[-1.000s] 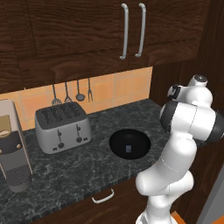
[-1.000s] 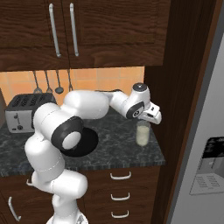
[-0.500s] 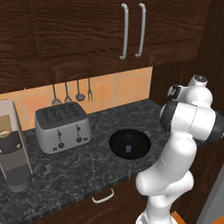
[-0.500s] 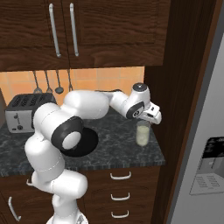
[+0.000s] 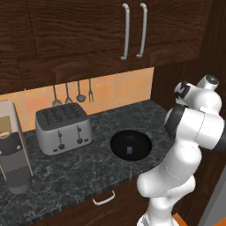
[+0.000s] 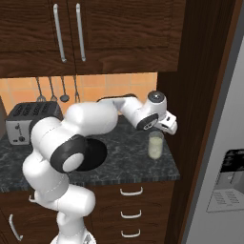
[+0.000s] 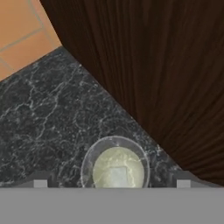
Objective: Grab a lemon wedge from the fridge and one ice cube from the ice bowl, and put them in the glass of lemonade.
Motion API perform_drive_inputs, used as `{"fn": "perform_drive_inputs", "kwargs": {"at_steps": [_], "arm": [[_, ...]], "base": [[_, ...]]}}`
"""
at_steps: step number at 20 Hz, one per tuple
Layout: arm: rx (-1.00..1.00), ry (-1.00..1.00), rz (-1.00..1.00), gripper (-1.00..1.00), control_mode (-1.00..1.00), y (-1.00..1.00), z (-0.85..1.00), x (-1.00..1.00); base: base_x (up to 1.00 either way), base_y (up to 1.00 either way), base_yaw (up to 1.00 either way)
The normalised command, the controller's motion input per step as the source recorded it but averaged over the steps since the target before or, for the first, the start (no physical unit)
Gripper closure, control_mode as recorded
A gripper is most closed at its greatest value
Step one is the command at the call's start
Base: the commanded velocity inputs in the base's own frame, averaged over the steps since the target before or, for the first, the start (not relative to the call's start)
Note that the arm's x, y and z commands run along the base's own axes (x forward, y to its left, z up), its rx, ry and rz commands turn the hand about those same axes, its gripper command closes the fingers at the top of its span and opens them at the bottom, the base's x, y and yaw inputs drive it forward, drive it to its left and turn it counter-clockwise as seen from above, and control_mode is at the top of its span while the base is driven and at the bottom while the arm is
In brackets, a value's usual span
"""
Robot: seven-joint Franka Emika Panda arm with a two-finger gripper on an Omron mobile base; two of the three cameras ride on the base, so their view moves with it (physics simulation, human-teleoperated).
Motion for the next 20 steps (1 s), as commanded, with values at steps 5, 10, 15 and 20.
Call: {"fn": "perform_drive_inputs", "kwargs": {"at_steps": [5,10,15,20], "arm": [[0.0,-0.12,0.0,-1.0,-1.0,0.0,0.01,-0.37],[-0.01,-0.1,0.01,-1.0,-1.0,0.32,0.02,-0.47],[-0.18,-0.06,-0.01,-1.0,-1.0,0.99,0.33,-0.49],[-0.25,0.01,0.0,-1.0,-1.0,1.0,0.34,-0.31]], "base": [[0.0,0.0,0.0],[0.0,0.0,0.0],[0.0,0.0,0.0],[0.0,0.0,0.0]]}}
